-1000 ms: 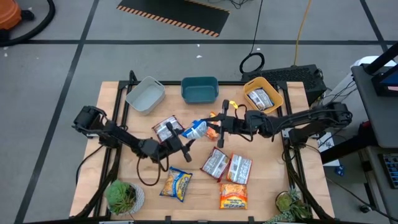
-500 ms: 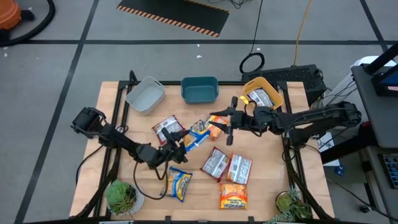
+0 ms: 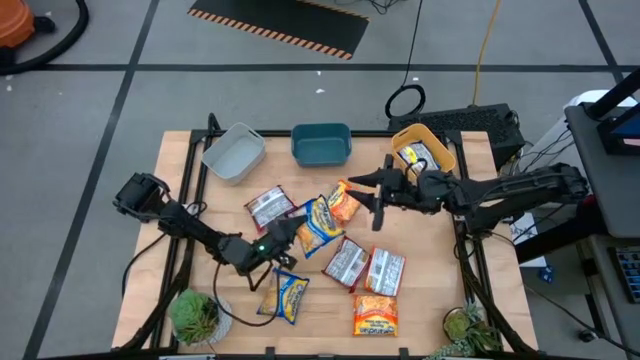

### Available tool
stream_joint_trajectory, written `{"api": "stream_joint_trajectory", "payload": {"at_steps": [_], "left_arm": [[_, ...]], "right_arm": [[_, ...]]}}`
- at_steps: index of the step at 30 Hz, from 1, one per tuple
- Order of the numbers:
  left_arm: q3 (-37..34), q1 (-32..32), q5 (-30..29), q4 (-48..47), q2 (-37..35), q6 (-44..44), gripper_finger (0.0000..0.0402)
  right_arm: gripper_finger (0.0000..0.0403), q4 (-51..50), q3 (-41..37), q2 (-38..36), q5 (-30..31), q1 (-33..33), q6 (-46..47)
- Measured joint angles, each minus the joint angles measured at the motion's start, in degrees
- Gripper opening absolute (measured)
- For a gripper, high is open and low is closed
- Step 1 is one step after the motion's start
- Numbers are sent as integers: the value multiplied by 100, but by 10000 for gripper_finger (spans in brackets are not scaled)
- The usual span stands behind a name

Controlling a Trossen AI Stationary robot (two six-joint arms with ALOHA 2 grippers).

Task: Sort Maruchan noodles
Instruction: Put the top blue noodle pack into the yellow bin

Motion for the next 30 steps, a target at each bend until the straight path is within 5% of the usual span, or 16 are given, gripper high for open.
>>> {"api": "stream_joint_trajectory", "payload": {"at_steps": [8, 19, 30], "left_arm": [[-2, 10, 353, -108, 0, 1165, 184], [-4, 2, 550, -232, 0, 1867, 184], [-2, 191, 805, -407, -2, 2490, 184]], "right_arm": [[167, -140, -7, 687, -568, -303, 1245], [285, -149, -519, 751, -1454, -169, 1961], [335, 2175, -2209, 534, -1597, 30, 2873]]}}
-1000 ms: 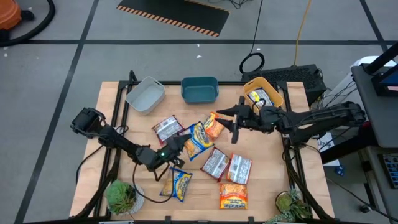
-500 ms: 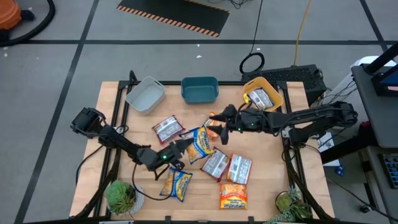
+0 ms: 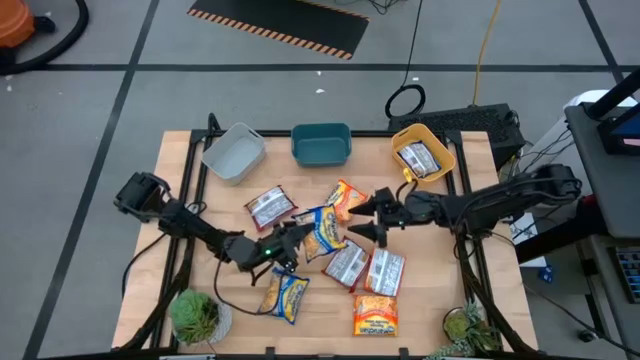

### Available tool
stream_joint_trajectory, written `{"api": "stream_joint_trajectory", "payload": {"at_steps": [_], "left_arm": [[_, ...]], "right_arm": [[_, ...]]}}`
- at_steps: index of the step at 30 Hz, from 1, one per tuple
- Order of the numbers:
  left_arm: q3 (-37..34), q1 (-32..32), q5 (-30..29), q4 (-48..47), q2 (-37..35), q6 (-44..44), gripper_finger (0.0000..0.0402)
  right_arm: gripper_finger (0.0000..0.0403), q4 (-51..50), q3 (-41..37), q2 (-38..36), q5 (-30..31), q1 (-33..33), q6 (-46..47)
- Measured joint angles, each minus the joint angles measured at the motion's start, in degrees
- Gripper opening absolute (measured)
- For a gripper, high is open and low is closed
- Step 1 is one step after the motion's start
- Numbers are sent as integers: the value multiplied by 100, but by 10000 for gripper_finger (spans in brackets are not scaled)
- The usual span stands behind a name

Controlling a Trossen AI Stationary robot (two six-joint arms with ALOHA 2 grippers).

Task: Sort Maruchan noodles
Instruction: Put the top blue noodle pack into the yellow bin

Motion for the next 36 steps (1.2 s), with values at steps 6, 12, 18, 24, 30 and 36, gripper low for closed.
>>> {"api": "stream_joint_trajectory", "payload": {"at_steps": [6, 12, 18, 24, 30, 36], "left_arm": [[0, 242, 432, -280, 0, 358, 184], [0, 448, 707, -284, 0, 493, 184], [0, 559, 775, -331, 0, 633, 184], [0, 571, 857, -333, 0, 782, 184], [4, 597, 869, -336, 0, 937, 184], [4, 667, 849, -339, 0, 940, 184]], "right_arm": [[346, 429, -206, 408, 169, 117, 364], [349, 685, -206, 730, 167, 117, 474], [349, 1306, -206, 1157, 137, 239, 390], [349, 1880, -206, 1401, 123, 301, 377], [349, 1932, -204, 1361, -14, 303, 380], [349, 1729, -204, 1142, -5, 305, 368]]}}
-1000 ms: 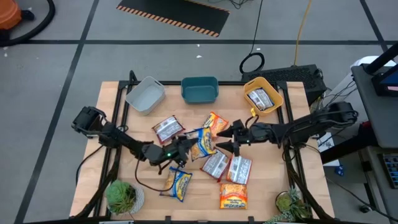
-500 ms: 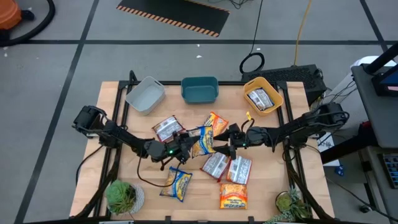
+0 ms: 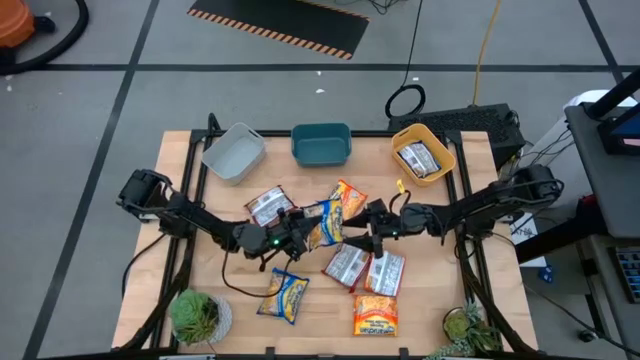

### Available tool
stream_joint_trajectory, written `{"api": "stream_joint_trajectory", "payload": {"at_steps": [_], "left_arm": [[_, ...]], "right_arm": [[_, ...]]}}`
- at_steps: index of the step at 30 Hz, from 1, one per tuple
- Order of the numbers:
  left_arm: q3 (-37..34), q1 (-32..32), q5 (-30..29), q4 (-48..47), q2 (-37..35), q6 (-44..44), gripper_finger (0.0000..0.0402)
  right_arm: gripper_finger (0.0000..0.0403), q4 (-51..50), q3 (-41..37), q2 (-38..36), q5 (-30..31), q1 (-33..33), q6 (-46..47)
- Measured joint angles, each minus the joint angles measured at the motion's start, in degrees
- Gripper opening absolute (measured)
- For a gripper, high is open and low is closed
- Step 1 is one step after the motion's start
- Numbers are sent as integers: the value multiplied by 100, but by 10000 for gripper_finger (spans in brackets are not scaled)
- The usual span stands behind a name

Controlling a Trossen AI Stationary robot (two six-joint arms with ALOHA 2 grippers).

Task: Sort Maruchan noodles
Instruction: Put the top blue noodle pack into the yellow bin

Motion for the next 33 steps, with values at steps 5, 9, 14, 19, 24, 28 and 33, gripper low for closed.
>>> {"api": "stream_joint_trajectory", "payload": {"at_steps": [5, 9, 14, 19, 24, 28, 33], "left_arm": [[-1, 42, 2, -31, 0, -29, 184], [0, 58, 2, -32, 0, -43, 184], [0, 64, 4, -30, 0, -44, 184], [0, 134, 11, -31, 0, -47, 184], [0, 221, 7, -28, 0, -113, 184], [0, 250, -1, -29, 0, -117, 184], [-1, 249, -5, -31, 0, -113, 184]], "right_arm": [[349, -38, 2, -84, 318, 25, -99], [349, -192, 2, 121, 615, 3, 24], [349, 254, 2, 317, 605, -7, 36], [349, 356, 117, 432, 609, -7, 28], [349, 339, 465, 731, 610, -17, 22], [348, 305, 798, 1064, 612, -29, 20], [347, 374, 949, 1269, 473, -125, 15]]}}
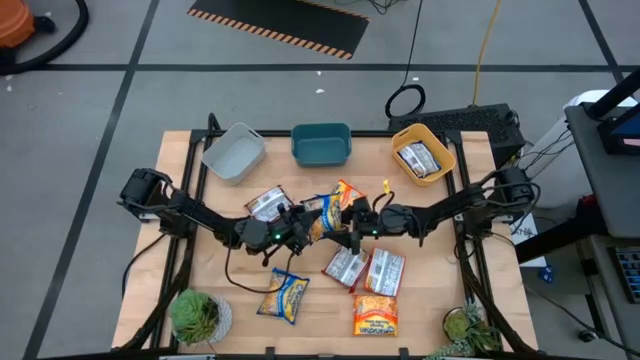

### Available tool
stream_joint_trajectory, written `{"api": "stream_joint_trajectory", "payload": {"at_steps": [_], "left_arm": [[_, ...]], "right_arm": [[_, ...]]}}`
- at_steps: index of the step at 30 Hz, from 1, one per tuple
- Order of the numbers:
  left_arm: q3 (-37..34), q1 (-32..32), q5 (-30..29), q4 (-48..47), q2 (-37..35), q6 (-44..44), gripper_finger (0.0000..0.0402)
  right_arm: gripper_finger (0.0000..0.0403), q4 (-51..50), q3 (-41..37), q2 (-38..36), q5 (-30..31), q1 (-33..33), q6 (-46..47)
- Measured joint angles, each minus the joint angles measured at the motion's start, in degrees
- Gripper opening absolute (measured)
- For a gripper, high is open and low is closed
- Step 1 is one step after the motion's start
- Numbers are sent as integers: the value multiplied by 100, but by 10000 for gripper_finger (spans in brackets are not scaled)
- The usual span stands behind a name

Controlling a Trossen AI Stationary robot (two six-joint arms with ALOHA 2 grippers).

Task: Sort Maruchan noodles
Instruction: Put the top blue noodle pack into the yellow bin

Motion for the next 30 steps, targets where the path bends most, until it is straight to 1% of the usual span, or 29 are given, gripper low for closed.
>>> {"api": "stream_joint_trajectory", "payload": {"at_steps": [3, 6, 17, 21, 25, 30], "left_arm": [[1, -3, -1, 0, 0, -69, 184], [1, -1, -1, 11, 0, -124, 184], [1, -4, 0, 32, 0, -501, 184], [1, -31, -21, 11, 0, -794, 184], [1, -32, -26, -3, 0, -987, 184], [1, -28, -23, -4, 0, -1033, 184]], "right_arm": [[345, 20, 2, 4, -177, -49, -21], [331, 30, 4, -11, -214, -60, -58], [231, 1, 4, -53, -345, -184, -188], [204, -7, 4, -55, -395, -200, -184], [192, 8, 4, -57, -535, -228, -192], [190, 8, 4, -57, -536, -226, -249]]}}
